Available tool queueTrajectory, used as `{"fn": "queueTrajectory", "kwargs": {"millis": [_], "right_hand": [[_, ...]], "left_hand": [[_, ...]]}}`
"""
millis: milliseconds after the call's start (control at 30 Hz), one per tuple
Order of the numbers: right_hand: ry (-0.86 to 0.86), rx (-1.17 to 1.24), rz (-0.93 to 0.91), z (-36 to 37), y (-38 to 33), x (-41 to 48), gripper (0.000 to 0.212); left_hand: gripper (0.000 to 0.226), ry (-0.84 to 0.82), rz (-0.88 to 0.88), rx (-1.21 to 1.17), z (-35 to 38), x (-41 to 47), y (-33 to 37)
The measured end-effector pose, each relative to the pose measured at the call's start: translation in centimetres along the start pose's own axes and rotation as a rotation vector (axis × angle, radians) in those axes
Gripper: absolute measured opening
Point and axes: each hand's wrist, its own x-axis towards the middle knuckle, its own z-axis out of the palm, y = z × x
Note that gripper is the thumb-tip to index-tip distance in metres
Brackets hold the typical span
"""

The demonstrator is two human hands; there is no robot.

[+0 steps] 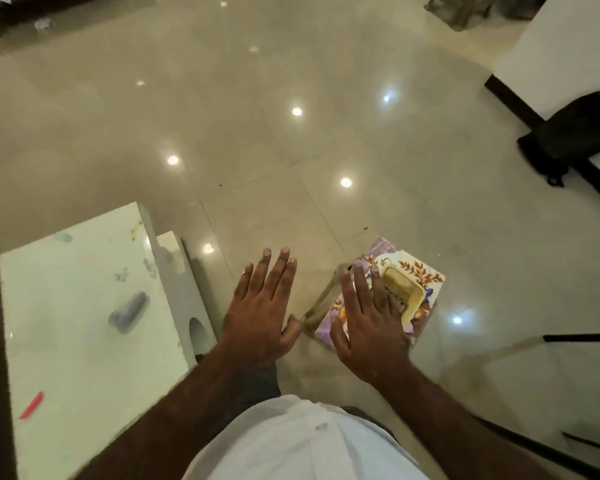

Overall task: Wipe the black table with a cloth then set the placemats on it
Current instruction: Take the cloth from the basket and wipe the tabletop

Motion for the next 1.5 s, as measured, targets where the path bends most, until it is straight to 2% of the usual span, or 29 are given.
{"fn": "queueTrajectory", "kwargs": {"millis": [200,367,667,767,1033,1400,1500], "right_hand": [[-0.008,-0.029,0.138,-1.4,-3.4,10.6,0.087],[0.009,0.004,0.221,-1.9,-4.0,17.9,0.088],[0.087,0.031,0.425,-2.2,2.9,30.7,0.088],[0.111,0.059,0.539,-3.8,7.5,34.4,0.091],[0.162,0.035,0.736,-8.9,19.4,41.4,0.094],[0.247,0.024,1.188,-11.6,33.8,48.3,0.091],[0.246,0.038,1.368,-13.1,36.1,48.3,0.092]], "left_hand": [[0.101,-0.059,0.162,0.06,-5.0,10.2,-7.7],[0.103,-0.099,0.255,0.085,-7.1,18.5,-9.9],[0.094,-0.167,0.498,0.156,-8.6,37.9,-9.3],[0.096,-0.222,0.539,0.165,-9.9,45.2,-6.8],[0.097,-0.216,0.746,0.17,-10.5,62.4,2.9],[0.095,-0.319,1.205,0.201,-7.5,85.9,18.6],[0.097,-0.352,1.414,0.235,-7.7,91.0,23.4]]}}
